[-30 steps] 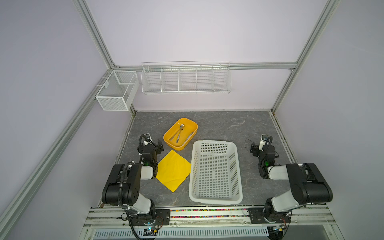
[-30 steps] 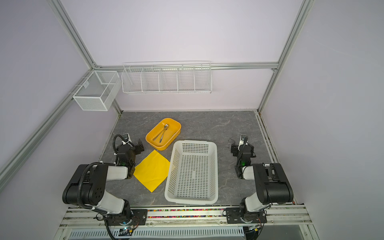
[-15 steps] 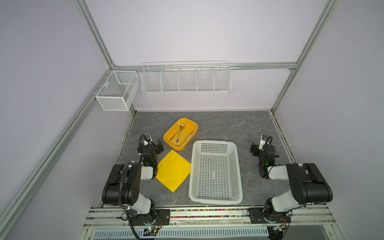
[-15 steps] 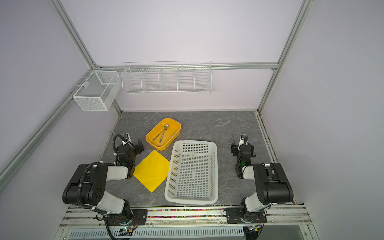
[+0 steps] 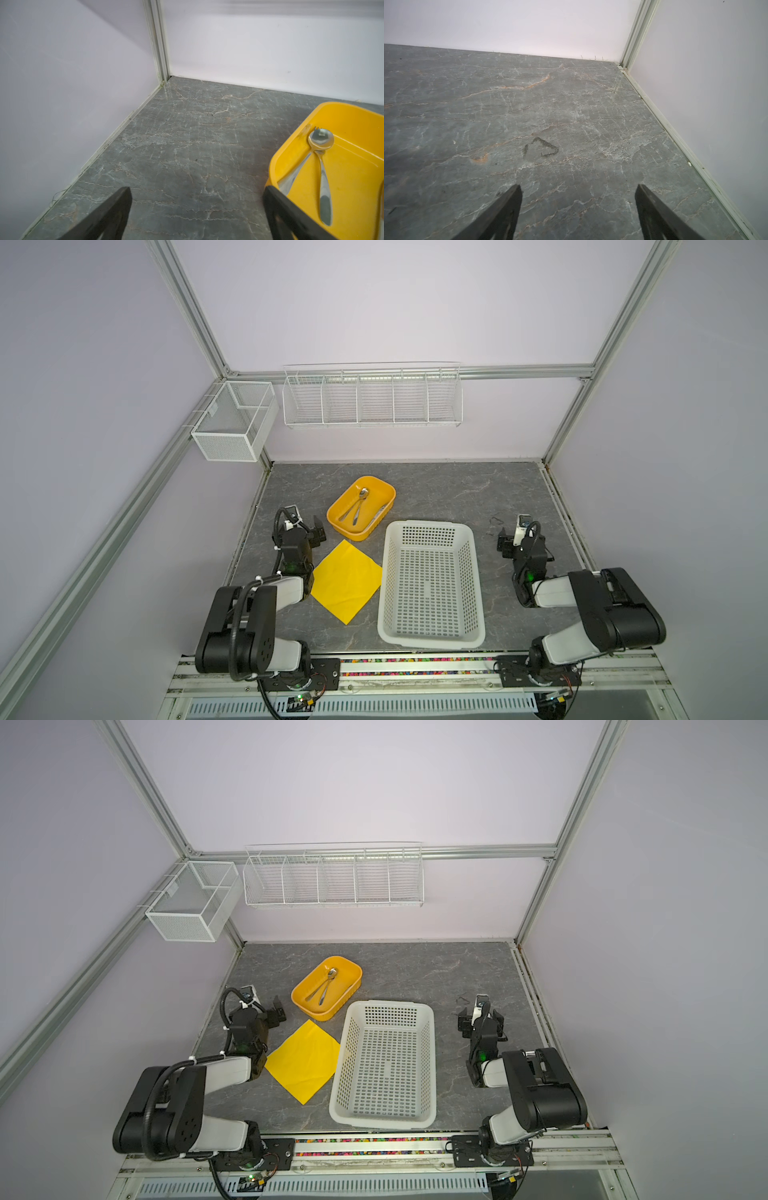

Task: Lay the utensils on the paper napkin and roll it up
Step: 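Push the white basket away with the right gripper while the left moves over the napkin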

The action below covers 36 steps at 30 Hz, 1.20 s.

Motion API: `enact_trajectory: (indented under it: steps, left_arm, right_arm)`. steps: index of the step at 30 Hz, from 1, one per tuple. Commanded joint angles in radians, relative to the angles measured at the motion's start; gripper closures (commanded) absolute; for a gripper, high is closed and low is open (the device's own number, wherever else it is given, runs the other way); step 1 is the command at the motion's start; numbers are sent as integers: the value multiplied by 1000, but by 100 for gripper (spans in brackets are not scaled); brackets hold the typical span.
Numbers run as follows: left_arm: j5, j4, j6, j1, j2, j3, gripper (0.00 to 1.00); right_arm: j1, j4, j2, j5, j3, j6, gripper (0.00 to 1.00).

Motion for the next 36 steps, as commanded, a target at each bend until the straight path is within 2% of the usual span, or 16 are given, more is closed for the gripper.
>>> enact_trajectory:
  steps: [1, 3, 6, 9, 11, 12, 15, 16, 19, 21, 23, 26, 33, 36]
  left_arm:
    - [-45, -251, -72, -4, -122, 96, 1]
    - [-46, -266, -104, -4, -171, 104, 1]
    - [-64, -285, -161, -4, -230, 100, 1]
    - [-97, -393, -250, -2, -265, 128, 1]
    - [-112, -550, -386, -1, -291, 171, 1]
    - [-97, -620, -445, 0, -301, 189, 1]
    - [76, -745, -492, 6, -344, 206, 1]
    - [118, -761, -524, 5, -361, 193, 1]
    - [275, -730, -556, 6, -406, 124, 1]
    - [332, -727, -565, 6, -431, 87, 1]
    - [348, -754, -567, 6, -453, 66, 1]
    - [359, -779, -575, 6, -483, 46, 1]
    - [393, -798, -593, 6, -534, 29, 1]
    - [417, -803, -595, 6, -534, 25, 1]
  right_arm:
    - [3, 59, -25, 19, -1, -29, 11]
    - [9, -38, -80, 21, 29, -42, 12]
    - [5, -521, -228, 9, 196, 24, 11]
    - [2, -946, -285, -56, 398, 132, 12]
    - [-4, -1203, -297, -227, 545, 208, 11]
    - [-6, -1276, -301, -317, 582, 237, 12]
    - [-5, -1356, -321, -690, 608, 285, 12]
    - [0, -1389, -318, -768, 609, 310, 12]
    - [26, -1445, -299, -886, 610, 395, 12]
    - [65, -1492, -280, -870, 610, 387, 12]
    - [120, -1535, -253, -783, 646, 365, 12]
    - [160, -1570, -193, -715, 674, 352, 12]
    - [190, -1582, -41, -633, 757, 370, 12]
    - [185, -1594, 31, -545, 804, 359, 12]
